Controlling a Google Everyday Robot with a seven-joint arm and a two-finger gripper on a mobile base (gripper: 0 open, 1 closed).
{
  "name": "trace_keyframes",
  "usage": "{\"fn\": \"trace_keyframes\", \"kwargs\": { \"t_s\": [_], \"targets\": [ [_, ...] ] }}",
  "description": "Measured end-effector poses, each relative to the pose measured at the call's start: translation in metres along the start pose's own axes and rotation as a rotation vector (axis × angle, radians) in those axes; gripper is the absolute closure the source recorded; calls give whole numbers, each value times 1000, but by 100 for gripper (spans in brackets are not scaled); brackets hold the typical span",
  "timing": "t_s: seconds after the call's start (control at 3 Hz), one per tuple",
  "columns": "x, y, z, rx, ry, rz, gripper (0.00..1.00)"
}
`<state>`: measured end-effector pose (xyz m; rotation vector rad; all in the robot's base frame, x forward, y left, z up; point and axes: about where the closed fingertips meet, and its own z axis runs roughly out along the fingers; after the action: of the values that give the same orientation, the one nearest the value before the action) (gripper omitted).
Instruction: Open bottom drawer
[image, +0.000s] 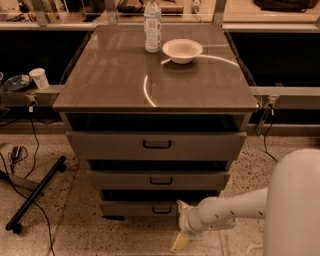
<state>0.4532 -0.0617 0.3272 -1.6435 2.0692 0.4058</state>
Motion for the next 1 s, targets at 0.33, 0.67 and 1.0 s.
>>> {"fn": "trace_keyframes", "kwargs": {
  "t_s": [0.33, 0.67, 1.0],
  "targets": [
    [-1, -5, 8, 6, -9, -13, 0],
    [2, -41, 31, 39, -4, 8, 0],
    [2, -40, 32, 43, 1, 6, 0]
  ]
}}
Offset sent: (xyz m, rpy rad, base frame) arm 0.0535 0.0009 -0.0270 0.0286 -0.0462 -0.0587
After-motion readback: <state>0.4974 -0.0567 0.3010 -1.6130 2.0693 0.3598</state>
